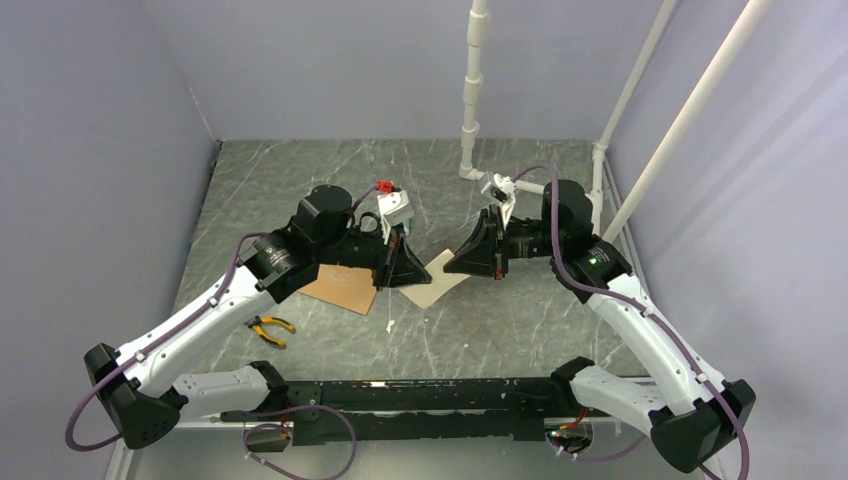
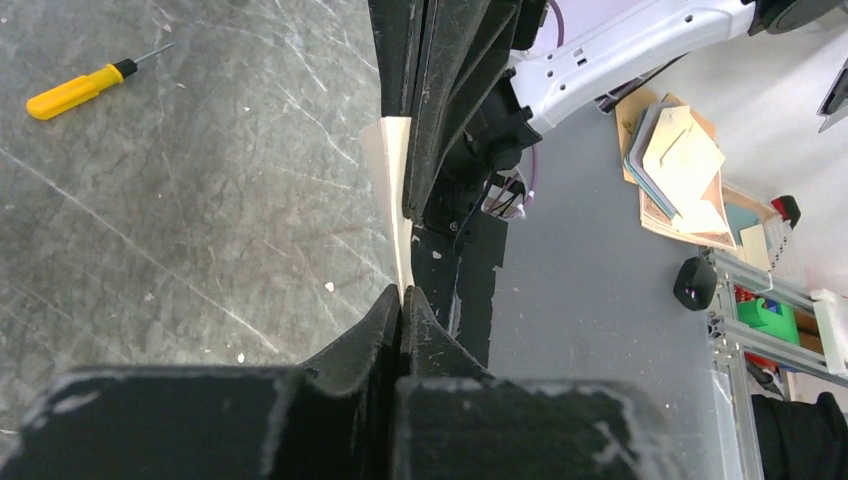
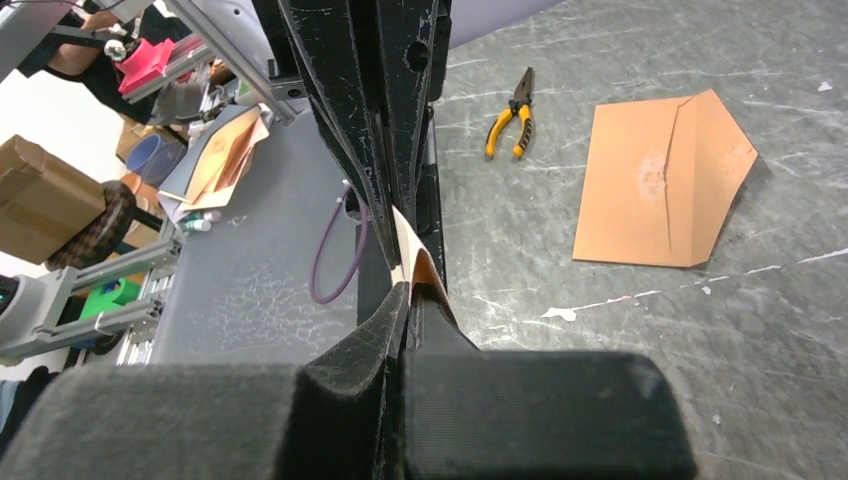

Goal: Place the letter into the envelope and seal it

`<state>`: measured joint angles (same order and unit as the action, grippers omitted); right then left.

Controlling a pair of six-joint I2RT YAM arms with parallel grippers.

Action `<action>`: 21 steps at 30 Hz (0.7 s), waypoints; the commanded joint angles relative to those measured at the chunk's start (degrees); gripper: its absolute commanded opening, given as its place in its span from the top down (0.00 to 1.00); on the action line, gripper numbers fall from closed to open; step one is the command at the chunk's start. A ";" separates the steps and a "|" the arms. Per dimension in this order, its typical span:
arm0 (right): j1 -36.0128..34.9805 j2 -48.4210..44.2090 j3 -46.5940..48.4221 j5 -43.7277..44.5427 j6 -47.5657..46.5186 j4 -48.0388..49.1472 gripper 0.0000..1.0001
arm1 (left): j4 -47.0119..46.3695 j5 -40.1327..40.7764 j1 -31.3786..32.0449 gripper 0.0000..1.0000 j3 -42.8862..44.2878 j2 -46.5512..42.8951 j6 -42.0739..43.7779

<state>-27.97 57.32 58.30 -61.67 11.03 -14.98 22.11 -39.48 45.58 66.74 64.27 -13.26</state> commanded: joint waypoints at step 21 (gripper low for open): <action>-0.30 -17.63 -15.55 43.56 37.00 26.09 0.07 | -23.89 16.20 0.01 0.98 -4.02 -3.26 -28.13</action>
<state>-28.16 38.74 46.70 -21.69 33.74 -0.23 10.96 -27.44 45.47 63.53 64.07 -30.30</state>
